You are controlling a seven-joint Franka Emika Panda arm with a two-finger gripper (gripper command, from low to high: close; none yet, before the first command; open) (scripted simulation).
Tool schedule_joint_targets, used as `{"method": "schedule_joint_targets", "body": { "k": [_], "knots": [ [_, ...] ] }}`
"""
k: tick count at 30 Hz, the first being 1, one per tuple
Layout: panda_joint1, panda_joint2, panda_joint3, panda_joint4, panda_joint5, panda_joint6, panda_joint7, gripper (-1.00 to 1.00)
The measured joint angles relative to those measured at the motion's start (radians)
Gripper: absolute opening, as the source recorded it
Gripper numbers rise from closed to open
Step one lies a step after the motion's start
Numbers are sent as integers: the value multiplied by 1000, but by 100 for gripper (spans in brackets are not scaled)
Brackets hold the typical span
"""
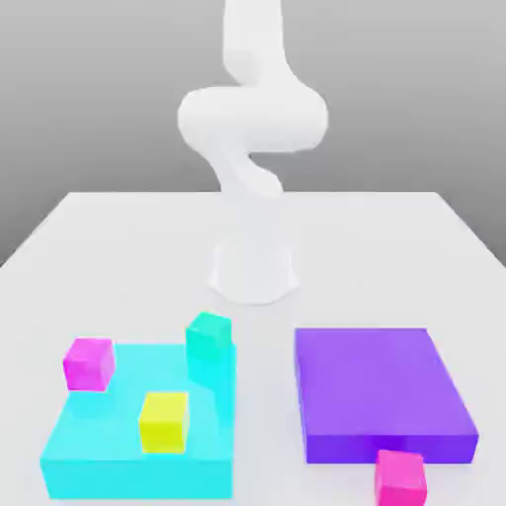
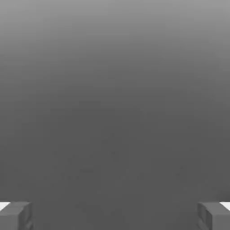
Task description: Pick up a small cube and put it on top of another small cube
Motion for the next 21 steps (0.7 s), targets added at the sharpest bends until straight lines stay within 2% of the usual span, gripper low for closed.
{"method": "schedule_joint_targets", "body": {
  "k": [12,21],
  "knots": [
    [-74,442,190,-17,-153,127,286,0],
    [-35,765,240,-30,-248,223,485,0]
  ]
}}
